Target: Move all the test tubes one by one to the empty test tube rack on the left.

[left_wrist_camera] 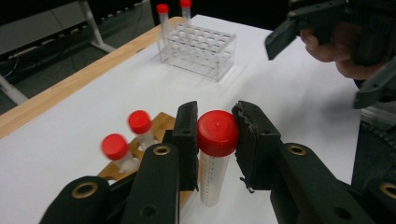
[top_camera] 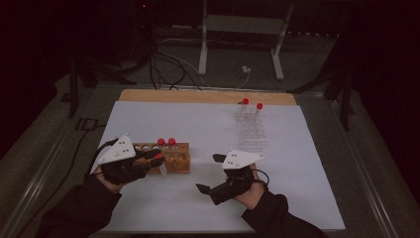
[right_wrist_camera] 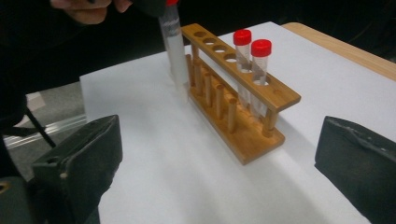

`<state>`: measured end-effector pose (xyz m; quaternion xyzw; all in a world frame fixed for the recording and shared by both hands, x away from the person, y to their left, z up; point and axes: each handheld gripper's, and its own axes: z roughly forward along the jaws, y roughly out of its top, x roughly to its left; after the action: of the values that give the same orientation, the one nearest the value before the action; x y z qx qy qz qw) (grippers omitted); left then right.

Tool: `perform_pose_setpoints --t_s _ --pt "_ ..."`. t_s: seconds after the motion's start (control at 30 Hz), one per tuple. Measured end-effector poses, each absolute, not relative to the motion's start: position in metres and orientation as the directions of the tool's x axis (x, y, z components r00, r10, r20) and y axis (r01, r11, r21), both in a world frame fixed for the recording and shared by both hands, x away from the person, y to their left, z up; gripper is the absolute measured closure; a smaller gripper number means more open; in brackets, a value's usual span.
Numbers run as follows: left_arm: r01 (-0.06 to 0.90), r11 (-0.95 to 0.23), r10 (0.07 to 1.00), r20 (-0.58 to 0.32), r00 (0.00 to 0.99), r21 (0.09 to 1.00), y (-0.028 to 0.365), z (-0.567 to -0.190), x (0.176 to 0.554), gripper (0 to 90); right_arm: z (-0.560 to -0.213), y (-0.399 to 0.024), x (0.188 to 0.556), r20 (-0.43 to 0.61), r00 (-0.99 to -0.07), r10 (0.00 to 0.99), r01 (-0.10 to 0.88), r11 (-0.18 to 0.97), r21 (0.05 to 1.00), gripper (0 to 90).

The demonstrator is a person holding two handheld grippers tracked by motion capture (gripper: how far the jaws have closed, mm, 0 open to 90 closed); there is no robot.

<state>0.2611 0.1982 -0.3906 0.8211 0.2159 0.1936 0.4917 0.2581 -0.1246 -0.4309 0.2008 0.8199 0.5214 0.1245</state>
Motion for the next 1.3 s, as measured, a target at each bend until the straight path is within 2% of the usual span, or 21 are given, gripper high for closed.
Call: perform_pose_setpoints --t_s 0.63,0.97,1.3 --pt "0.171 -0.393 0.636 0.132 0.76 0.904 0.215 -0.373 0.286 71.9 -0.425 -0.132 0.258 -0.008 -0.887 0.462 0.17 0.342 0.924 0.0" --pt "0.187 -0.379 0.696 0.146 0.703 0.906 0.216 -0.384 0.309 71.9 -0.428 -0.133 0.258 -0.015 -0.888 0.459 0.162 0.344 0.925 0.0" --pt "0.234 -0.357 0.713 0.102 0.694 0.904 0.217 -0.407 0.324 71.9 -0.429 -0.135 0.259 -0.014 -0.889 0.458 0.162 0.343 0.925 0.0"
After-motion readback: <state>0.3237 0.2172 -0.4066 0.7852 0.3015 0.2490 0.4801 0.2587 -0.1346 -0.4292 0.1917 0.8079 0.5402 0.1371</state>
